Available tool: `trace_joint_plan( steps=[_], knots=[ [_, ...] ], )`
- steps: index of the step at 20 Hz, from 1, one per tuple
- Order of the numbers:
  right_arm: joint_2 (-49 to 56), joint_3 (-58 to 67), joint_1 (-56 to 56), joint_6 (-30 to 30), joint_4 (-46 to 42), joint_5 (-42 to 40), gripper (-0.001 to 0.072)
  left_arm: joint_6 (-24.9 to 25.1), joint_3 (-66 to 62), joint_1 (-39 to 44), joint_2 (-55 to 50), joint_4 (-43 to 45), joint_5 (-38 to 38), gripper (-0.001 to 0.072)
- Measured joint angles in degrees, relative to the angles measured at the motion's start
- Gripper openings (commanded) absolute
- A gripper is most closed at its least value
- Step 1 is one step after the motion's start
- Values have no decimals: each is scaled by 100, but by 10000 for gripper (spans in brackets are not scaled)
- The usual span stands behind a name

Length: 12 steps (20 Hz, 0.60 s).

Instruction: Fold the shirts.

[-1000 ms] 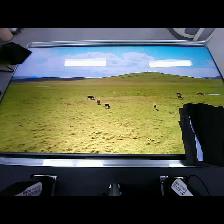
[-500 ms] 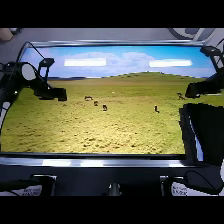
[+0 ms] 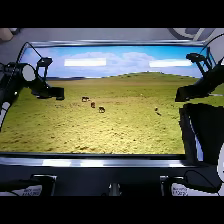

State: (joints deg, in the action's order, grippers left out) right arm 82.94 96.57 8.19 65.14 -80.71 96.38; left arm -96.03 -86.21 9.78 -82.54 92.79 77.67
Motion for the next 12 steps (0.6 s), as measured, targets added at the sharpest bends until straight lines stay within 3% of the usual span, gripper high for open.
trace_joint_plan(
  steps=[12],
  knots=[
    [11,-105,-363,61,-96,-57,672,-7,-37,0,0,22,-74,708]
  ],
)
